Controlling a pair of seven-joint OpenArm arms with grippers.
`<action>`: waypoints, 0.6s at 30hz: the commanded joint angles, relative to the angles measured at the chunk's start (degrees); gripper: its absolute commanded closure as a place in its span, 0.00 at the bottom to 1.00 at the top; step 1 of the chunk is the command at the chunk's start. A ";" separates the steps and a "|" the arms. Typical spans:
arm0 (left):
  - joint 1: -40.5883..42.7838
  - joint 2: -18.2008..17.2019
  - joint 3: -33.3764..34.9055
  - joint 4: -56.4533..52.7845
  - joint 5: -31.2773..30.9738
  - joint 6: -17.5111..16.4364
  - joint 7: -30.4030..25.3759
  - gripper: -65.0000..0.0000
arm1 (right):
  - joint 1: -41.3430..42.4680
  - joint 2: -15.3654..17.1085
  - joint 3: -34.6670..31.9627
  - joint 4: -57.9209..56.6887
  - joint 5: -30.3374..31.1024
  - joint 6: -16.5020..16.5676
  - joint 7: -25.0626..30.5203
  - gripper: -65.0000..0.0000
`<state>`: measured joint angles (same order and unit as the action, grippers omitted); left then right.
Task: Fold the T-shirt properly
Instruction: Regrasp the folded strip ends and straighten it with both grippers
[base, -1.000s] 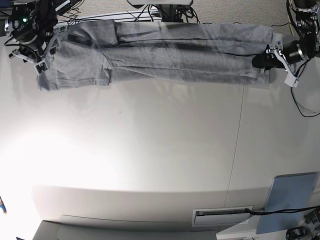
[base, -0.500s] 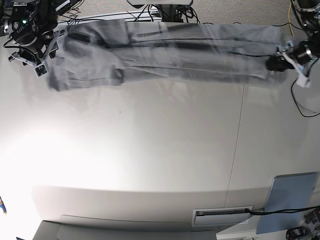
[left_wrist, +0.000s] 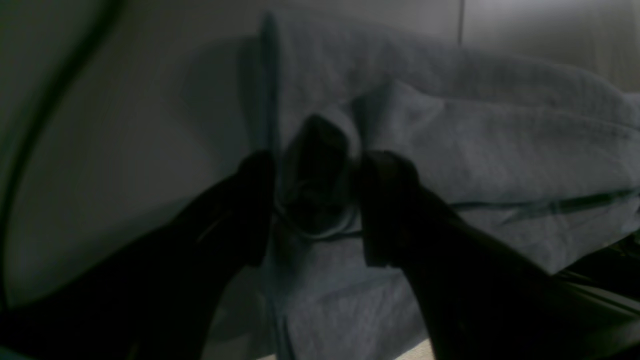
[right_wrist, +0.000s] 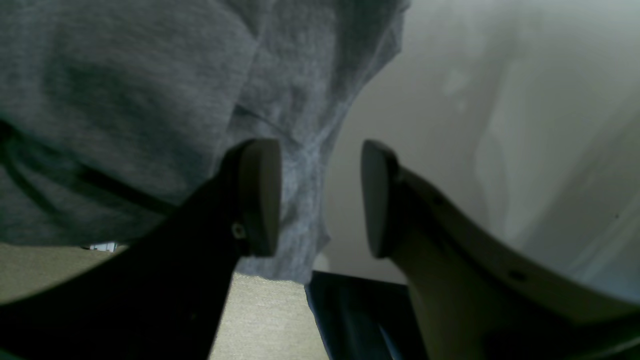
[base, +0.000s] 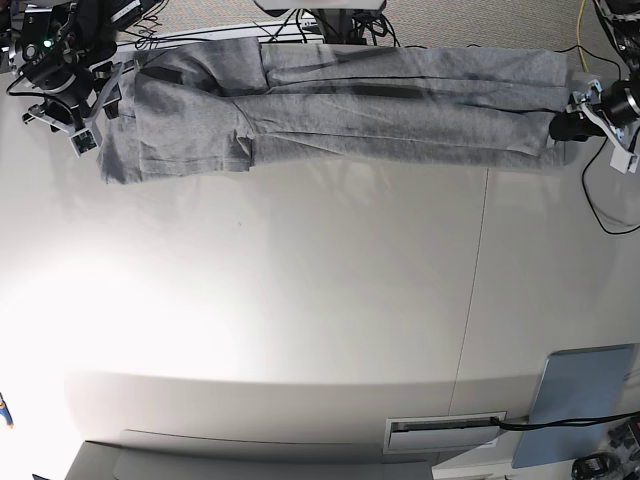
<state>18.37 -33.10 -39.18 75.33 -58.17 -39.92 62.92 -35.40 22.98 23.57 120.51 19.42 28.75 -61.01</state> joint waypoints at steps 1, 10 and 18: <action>-0.11 -1.36 -0.50 0.92 -1.36 -0.08 -0.76 0.55 | 0.00 0.83 0.55 0.94 -0.13 -0.09 0.90 0.60; -0.09 -0.85 -0.48 0.92 0.17 -0.08 -0.33 0.55 | 0.00 0.46 0.37 0.94 6.69 0.13 0.26 0.60; -0.09 -0.57 -0.50 0.92 7.98 0.26 -4.02 0.55 | 0.00 -2.84 -7.76 0.94 13.35 4.07 -1.97 0.60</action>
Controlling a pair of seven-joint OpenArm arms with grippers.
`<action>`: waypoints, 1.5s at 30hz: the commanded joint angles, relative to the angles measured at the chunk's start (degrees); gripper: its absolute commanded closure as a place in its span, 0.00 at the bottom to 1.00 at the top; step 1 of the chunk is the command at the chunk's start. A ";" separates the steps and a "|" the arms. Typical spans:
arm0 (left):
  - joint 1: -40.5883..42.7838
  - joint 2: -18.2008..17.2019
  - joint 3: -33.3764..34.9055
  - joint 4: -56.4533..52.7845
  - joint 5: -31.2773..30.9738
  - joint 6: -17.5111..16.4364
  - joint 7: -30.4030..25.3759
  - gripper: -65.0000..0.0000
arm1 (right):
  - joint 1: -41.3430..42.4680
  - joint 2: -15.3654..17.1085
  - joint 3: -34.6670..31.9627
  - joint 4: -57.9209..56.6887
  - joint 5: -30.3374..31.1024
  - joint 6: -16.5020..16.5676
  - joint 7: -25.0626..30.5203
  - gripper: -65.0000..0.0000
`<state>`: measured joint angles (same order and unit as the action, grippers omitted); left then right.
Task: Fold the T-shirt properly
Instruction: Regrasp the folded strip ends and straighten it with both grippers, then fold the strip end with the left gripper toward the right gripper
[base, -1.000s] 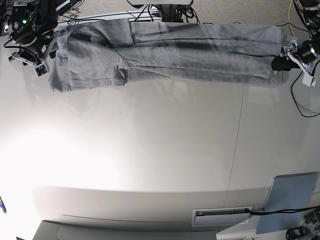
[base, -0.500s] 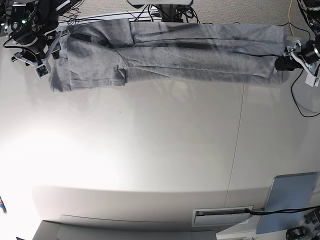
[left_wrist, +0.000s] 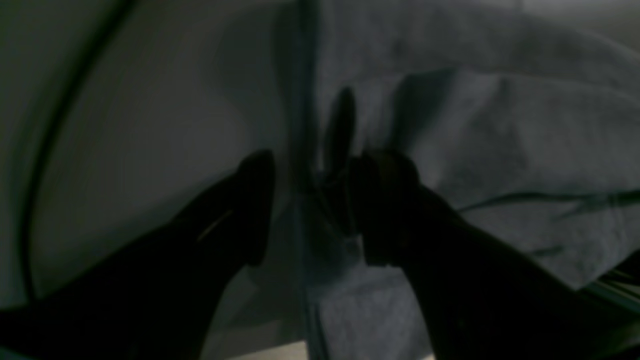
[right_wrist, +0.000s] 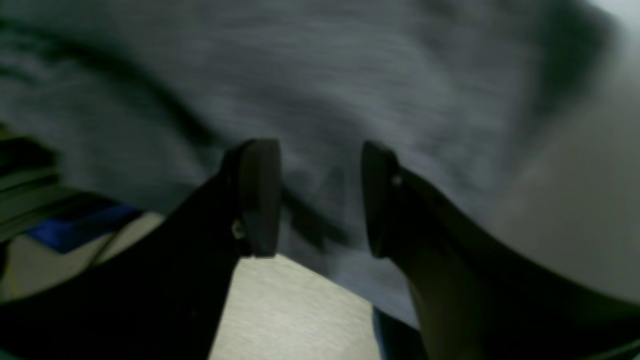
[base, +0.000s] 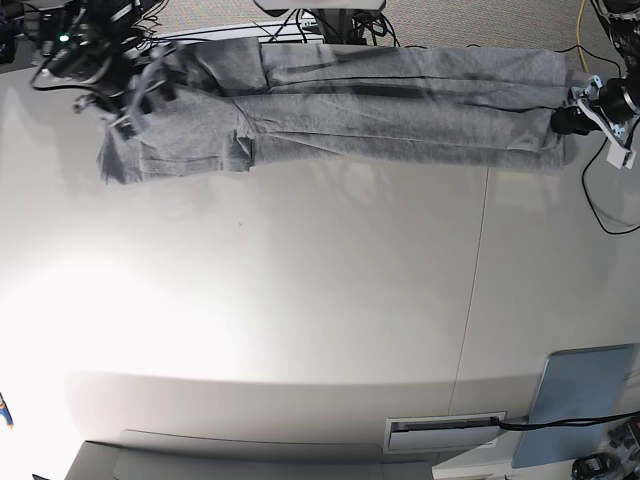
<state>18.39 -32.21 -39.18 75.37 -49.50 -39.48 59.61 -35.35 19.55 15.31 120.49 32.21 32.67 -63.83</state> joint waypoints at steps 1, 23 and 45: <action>-0.11 -1.46 -0.50 0.87 -0.15 -0.17 -1.31 0.55 | -0.04 0.24 -0.72 0.96 0.55 0.17 0.85 0.60; 6.01 -1.44 -0.50 -2.89 -17.49 -0.52 0.76 0.55 | -0.04 0.17 -5.14 0.96 -2.89 0.13 1.07 0.60; 1.60 -2.08 -0.44 -10.71 -26.27 -0.52 5.60 1.00 | -0.02 0.15 -5.09 0.96 -2.93 0.15 1.84 0.60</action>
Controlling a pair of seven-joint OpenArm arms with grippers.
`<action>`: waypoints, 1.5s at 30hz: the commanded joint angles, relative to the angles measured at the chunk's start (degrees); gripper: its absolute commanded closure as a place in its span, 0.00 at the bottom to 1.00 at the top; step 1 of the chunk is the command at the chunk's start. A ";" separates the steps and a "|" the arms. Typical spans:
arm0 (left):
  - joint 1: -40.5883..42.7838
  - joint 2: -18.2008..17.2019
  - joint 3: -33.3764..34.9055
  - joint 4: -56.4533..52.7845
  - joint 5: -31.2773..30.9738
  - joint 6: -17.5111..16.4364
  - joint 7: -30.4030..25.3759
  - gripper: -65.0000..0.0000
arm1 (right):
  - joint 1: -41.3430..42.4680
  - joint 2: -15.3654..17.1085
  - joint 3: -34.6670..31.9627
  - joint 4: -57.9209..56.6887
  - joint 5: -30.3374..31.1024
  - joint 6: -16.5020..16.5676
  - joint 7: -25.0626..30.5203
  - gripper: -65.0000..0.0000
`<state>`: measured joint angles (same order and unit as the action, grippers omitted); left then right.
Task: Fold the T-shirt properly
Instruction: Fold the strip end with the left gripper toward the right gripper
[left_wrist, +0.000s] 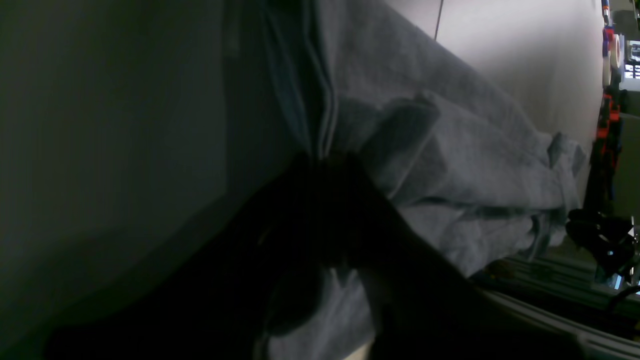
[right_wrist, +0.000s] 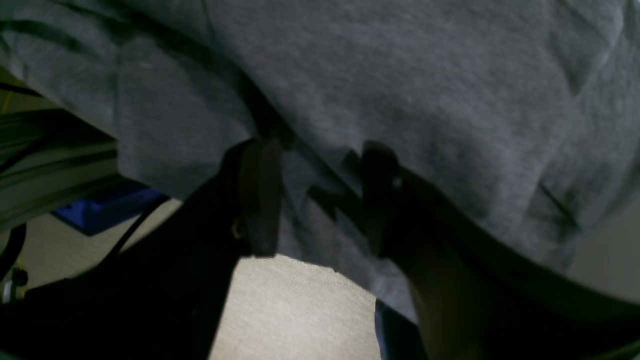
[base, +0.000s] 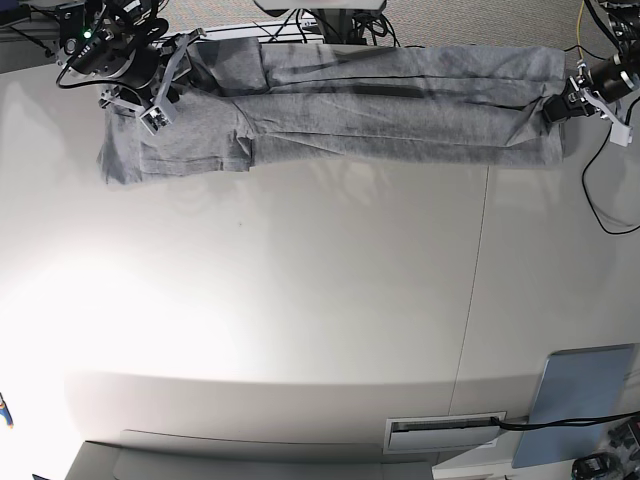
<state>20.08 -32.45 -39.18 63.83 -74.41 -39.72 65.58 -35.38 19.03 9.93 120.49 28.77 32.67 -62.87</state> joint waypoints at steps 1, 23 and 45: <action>-0.09 -2.36 -0.44 1.14 -1.55 -0.28 -1.05 1.00 | 0.00 0.68 0.28 0.96 0.50 0.15 1.46 0.60; 5.03 13.20 -0.24 39.74 -6.86 6.62 10.36 1.00 | 0.28 0.68 15.10 0.96 -0.28 0.09 7.43 0.60; 2.08 29.97 35.08 41.44 7.37 14.73 -1.22 1.00 | 0.28 0.66 15.17 0.96 -0.33 0.09 8.85 0.60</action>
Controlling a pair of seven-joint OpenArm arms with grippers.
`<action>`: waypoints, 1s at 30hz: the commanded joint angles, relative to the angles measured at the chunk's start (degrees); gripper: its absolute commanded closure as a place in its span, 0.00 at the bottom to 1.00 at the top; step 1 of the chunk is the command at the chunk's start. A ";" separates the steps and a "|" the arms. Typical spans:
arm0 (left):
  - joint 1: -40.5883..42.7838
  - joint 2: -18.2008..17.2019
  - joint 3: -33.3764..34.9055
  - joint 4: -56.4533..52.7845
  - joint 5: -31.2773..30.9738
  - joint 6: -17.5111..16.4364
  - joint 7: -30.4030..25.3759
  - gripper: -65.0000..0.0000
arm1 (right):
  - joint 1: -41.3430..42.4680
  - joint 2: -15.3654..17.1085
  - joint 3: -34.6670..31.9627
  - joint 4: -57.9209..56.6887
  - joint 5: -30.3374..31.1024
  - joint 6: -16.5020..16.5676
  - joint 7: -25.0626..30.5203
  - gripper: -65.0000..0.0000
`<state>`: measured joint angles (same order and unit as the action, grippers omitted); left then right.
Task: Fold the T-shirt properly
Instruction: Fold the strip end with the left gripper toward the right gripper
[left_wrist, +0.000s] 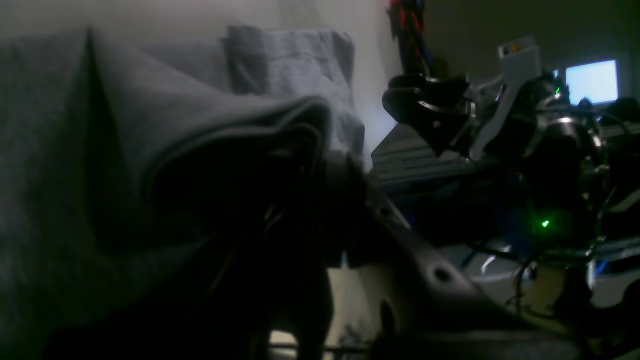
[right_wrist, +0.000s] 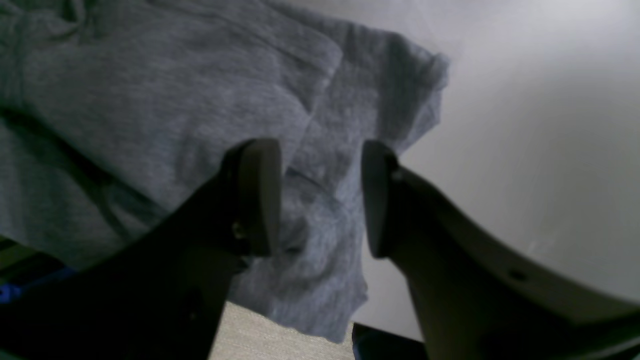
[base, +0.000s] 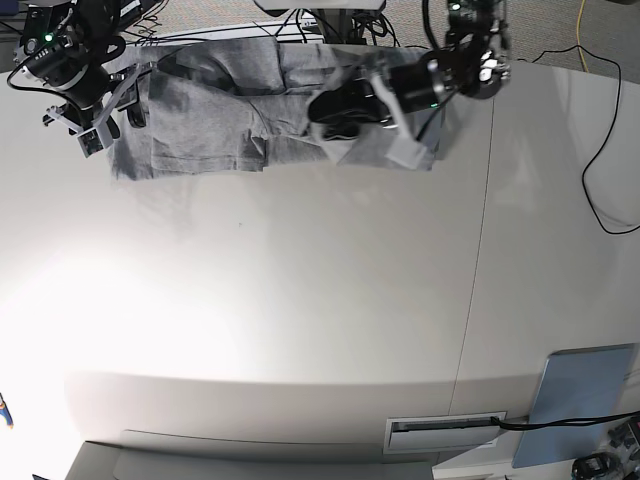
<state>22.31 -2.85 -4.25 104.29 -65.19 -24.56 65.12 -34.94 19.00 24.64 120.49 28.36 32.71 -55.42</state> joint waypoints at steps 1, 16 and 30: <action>-0.50 0.83 1.40 0.98 -1.18 -0.44 -1.14 1.00 | -0.15 0.68 0.46 0.96 0.09 0.04 1.40 0.60; -2.67 3.02 6.38 0.76 6.47 0.83 -5.57 0.97 | -0.15 0.70 0.50 0.96 0.11 0.04 1.44 0.60; -7.58 2.95 14.34 0.79 5.84 -7.10 -4.68 0.45 | -0.15 0.70 0.52 0.96 0.09 0.02 0.92 0.60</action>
<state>15.18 -0.19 10.04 104.14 -57.74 -31.16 61.43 -34.94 19.00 24.64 120.49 28.36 32.71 -55.46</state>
